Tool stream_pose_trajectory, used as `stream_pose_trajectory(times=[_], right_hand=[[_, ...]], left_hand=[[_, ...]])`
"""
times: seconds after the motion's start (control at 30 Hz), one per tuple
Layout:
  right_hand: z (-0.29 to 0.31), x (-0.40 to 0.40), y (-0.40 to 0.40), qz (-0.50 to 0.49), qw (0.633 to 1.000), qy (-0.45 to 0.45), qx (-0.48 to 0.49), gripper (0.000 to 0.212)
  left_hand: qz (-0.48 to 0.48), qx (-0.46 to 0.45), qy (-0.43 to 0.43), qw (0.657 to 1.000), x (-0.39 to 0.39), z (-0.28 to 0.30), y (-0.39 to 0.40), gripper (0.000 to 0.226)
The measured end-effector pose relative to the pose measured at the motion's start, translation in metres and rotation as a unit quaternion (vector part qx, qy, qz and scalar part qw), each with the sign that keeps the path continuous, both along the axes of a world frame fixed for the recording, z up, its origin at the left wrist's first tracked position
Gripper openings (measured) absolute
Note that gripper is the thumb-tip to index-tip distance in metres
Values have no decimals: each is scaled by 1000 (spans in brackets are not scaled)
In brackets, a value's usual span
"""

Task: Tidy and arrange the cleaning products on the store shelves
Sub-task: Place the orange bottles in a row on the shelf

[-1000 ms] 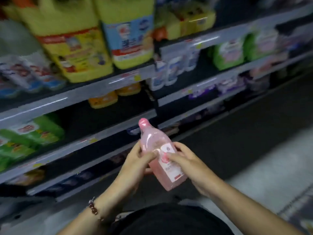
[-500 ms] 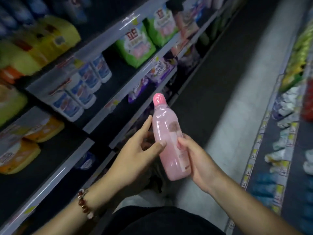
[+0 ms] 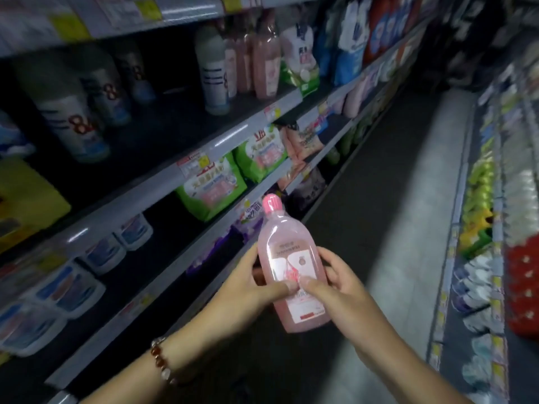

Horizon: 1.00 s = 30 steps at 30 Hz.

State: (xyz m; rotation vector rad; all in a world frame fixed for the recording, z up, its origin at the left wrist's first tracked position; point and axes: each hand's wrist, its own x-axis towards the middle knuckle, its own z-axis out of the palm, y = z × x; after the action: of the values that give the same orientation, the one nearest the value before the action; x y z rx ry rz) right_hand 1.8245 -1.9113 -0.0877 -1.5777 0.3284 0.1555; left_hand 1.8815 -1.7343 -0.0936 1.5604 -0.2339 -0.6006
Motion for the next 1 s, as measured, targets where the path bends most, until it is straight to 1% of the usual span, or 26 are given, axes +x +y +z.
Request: stream_pose_trajectory(times=[0.07, 0.17, 0.2, 0.27, 0.3, 0.33, 0.43, 0.47, 0.53, 0.6, 0.67, 0.7, 0.77, 0.87, 0.93, 1.0], right_hand=[[6, 31, -12, 24, 999, -25, -13, 49], [15, 73, -34, 58, 997, -55, -5, 51], [17, 88, -42, 66, 996, -57, -4, 56], [14, 121, -60, 70, 996, -57, -13, 81], [11, 138, -68, 78, 995, -52, -19, 90], [10, 156, -76, 93, 994, -49, -23, 89], [7, 214, -99, 160, 984, -71, -26, 56], [8, 234, -106, 176, 981, -77, -25, 50], [10, 269, -118, 214, 973, -87, -20, 50], [17, 300, -127, 253, 963, -91, -26, 49], [27, 330, -132, 280, 954, -104, -34, 40], [34, 342, -133, 289, 950, -111, -41, 36], [44, 368, -132, 297, 944, -133, -60, 39], [54, 403, -127, 315, 936, -148, -60, 45], [60, 423, -121, 322, 931, -166, -43, 45], [63, 436, -113, 321, 928, -188, -24, 37]], left_hand=[[31, 8, -28, 999, 30, 8, -13, 67], [48, 3, -70, 996, 65, 20, -35, 72], [61, 2, -84, 995, 75, 24, -43, 73], [108, 28, -116, 987, 99, 27, -57, 73], [137, 53, -131, 981, 111, 29, -65, 74], [167, 75, -142, 973, 124, 30, -72, 77], [262, 119, -146, 946, 161, 31, -94, 81], [297, 122, -142, 936, 172, 31, -102, 80], [376, 113, -128, 911, 188, 33, -118, 74], [438, 102, -121, 885, 201, 39, -133, 58], [461, 88, -134, 873, 213, 44, -147, 40], [466, 95, -148, 867, 219, 45, -152, 38], [467, 138, -178, 855, 232, 49, -158, 40], [469, 245, -190, 827, 257, 55, -158, 39], [470, 262, -209, 817, 273, 62, -154, 45], [467, 241, -233, 818, 285, 69, -149, 52]])
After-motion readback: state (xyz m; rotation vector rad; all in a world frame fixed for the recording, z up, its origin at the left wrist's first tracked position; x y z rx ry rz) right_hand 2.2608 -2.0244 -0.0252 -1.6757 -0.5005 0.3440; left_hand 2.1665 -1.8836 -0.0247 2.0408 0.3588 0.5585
